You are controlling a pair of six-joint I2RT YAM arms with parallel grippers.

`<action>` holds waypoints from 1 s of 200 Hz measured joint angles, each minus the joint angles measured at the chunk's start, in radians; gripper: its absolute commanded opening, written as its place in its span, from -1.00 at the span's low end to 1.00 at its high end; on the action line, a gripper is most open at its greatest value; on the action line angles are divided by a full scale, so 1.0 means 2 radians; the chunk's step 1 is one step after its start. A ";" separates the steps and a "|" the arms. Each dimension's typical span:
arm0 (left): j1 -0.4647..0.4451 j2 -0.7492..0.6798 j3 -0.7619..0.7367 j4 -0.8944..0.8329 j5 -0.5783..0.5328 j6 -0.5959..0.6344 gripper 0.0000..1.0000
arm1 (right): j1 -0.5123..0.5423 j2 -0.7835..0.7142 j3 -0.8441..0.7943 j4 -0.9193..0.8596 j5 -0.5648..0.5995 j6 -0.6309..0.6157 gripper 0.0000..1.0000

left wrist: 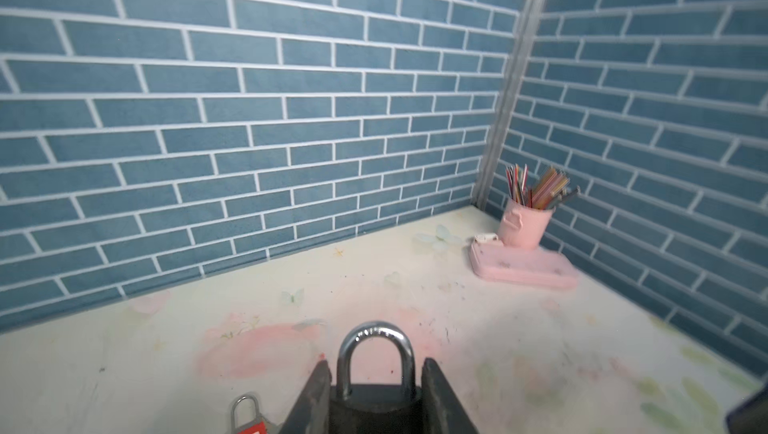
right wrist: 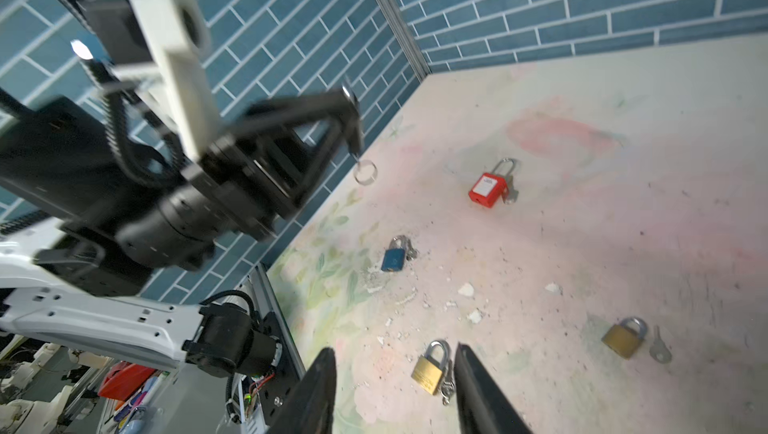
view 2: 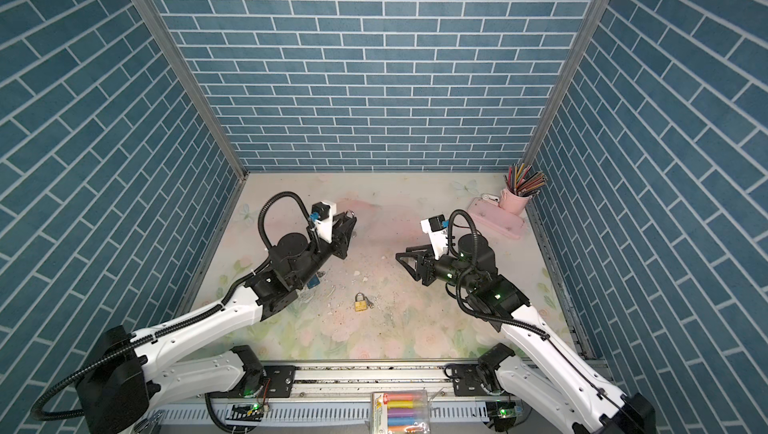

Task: Lock with the key

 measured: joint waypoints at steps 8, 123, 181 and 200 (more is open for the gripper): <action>0.005 0.000 0.001 0.000 -0.004 -0.041 -1.00 | 0.001 0.007 -0.009 0.007 0.000 0.001 -0.09; 0.036 0.047 0.036 -0.135 0.032 -0.511 -1.00 | 0.073 0.187 0.039 0.113 0.022 0.013 -0.22; 0.044 0.066 0.066 -0.206 0.047 -0.566 -1.00 | 0.081 0.238 0.069 0.162 0.019 0.034 -0.28; 0.047 0.069 0.066 -0.209 0.053 -0.575 -1.00 | 0.083 0.259 0.080 0.170 0.018 0.043 -0.32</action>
